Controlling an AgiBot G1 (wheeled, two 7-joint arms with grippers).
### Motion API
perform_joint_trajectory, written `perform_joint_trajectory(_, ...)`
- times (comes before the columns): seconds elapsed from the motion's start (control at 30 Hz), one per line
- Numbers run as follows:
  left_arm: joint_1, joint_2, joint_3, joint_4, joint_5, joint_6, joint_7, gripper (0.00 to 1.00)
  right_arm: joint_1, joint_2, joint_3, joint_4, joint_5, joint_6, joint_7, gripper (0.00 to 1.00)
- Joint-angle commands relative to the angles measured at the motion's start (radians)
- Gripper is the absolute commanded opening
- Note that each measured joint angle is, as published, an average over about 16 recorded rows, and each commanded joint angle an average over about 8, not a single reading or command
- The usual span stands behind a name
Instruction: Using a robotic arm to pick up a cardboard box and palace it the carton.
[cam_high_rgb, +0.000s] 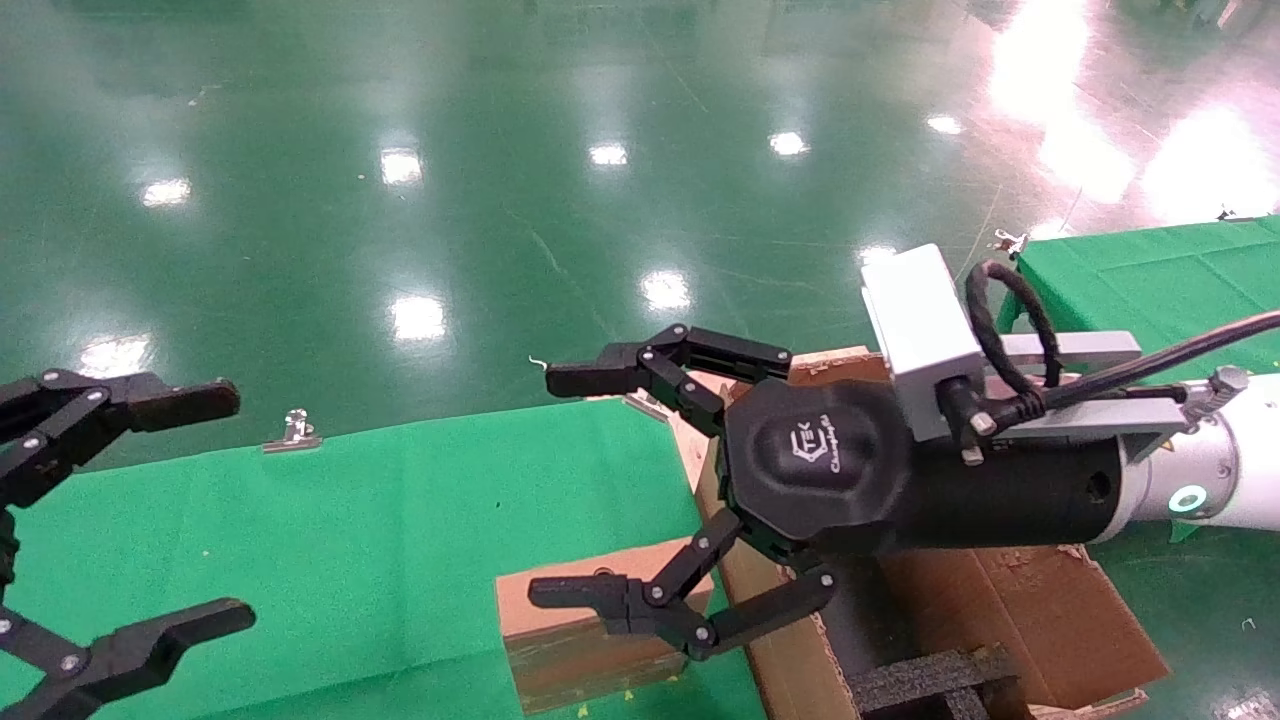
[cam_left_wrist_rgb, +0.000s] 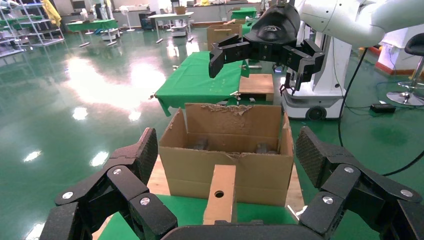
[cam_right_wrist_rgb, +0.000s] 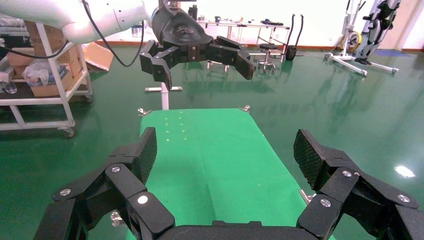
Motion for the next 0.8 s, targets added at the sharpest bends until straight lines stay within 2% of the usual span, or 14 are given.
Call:
perform_joint_trajectory(0.03, 0.0, 0.0, 0.0, 0.0, 0.0, 0.0, 0.0, 1.0, 0.0, 0.0, 0.0, 0.0, 0.0, 0.0, 0.0, 1.0)
perform_joint_trajectory(0.4, 0.0, 0.0, 0.0, 0.0, 0.0, 0.0, 0.0, 1.0, 0.0, 0.0, 0.0, 0.0, 0.0, 0.0, 0.0, 1.0)
perform_joint_trajectory(0.43, 0.0, 0.0, 0.0, 0.0, 0.0, 0.0, 0.0, 0.97, 0.0, 0.0, 0.0, 0.0, 0.0, 0.0, 0.0, 1.0)
perform_joint_trajectory(0.67, 0.0, 0.0, 0.0, 0.0, 0.0, 0.0, 0.0, 0.1, 0.0, 0.0, 0.0, 0.0, 0.0, 0.0, 0.0, 1.0)
perform_joint_trajectory(0.7, 0.0, 0.0, 0.0, 0.0, 0.0, 0.0, 0.0, 0.01, 0.0, 0.0, 0.0, 0.0, 0.0, 0.0, 0.0, 1.0)
perform_joint_trajectory(0.8, 0.0, 0.0, 0.0, 0.0, 0.0, 0.0, 0.0, 0.0, 0.0, 0.001, -0.001, 0.0, -0.002, 0.0, 0.0, 1.0)
